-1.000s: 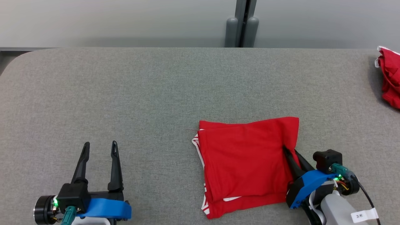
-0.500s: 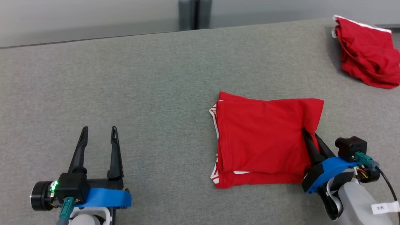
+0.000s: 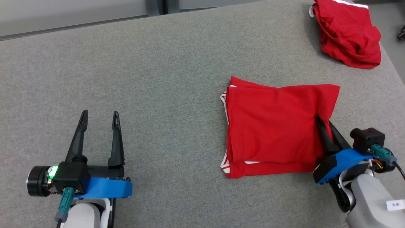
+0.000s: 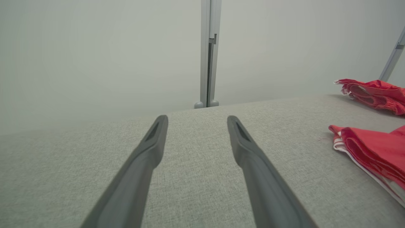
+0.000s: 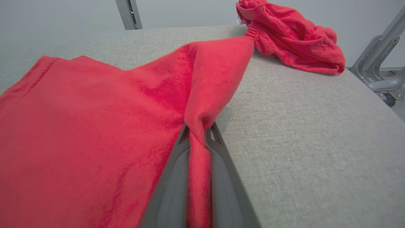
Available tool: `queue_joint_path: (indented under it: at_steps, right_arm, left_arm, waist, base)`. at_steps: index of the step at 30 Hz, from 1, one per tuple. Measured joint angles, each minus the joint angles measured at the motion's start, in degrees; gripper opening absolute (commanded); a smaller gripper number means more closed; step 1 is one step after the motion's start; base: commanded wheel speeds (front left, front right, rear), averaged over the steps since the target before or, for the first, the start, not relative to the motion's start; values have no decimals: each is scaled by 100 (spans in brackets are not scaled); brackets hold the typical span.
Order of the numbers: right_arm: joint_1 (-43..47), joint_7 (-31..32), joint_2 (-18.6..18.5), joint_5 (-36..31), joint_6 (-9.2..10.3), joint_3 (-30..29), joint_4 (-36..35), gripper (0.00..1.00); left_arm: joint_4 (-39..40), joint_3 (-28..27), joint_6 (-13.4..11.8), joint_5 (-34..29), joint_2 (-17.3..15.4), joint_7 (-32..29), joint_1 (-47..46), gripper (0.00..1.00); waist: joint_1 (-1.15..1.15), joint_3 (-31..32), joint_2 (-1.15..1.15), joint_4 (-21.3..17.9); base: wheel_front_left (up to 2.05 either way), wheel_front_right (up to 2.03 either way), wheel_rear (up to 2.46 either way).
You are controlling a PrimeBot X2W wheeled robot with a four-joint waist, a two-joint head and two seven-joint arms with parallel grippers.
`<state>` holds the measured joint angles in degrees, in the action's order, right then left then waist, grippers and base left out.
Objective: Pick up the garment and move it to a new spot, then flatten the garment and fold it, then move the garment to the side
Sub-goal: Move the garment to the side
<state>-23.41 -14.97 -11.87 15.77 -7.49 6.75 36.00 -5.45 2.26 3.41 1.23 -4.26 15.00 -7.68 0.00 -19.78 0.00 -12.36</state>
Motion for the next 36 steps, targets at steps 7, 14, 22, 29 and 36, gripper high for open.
queue_joint_path:
  at_steps: [7, 14, 22, 29, 36]
  right_arm:
    - [-662, 0, -225, -114, 0, 335, -129, 0]
    - [-1737, 22, -643, -116, -1, 619, -175, 0]
    - [-2776, 109, -1080, 26, 0, 780, 1, 0]
    - [-3521, 123, -1411, 264, -1, 756, 377, 0]
    - [-4075, 120, -1956, 524, -1, 725, 998, 0]
  left_arm:
    - [53, 32, 23, -14, -31, 0, -175, 100]
    - [242, 40, 23, -30, -82, 0, -327, 100]
    - [401, 40, -7, -84, -188, 0, -444, 100]
    - [614, 55, -8, -183, -372, 1, -586, 100]
    - [870, 85, -20, -252, -525, 24, -676, 100]
  waist:
    - [0, -179, 0, 133]
    - [1, -528, 0, 222]
    - [0, -943, 0, 124]
    - [1, -1388, 1, -134]
    - [-1, -1695, -1, -305]
  base:
    - [0, 0, 0]
    - [0, 0, 0]
    - [0, 0, 0]
    - [0, 0, 0]
    - [0, 0, 0]
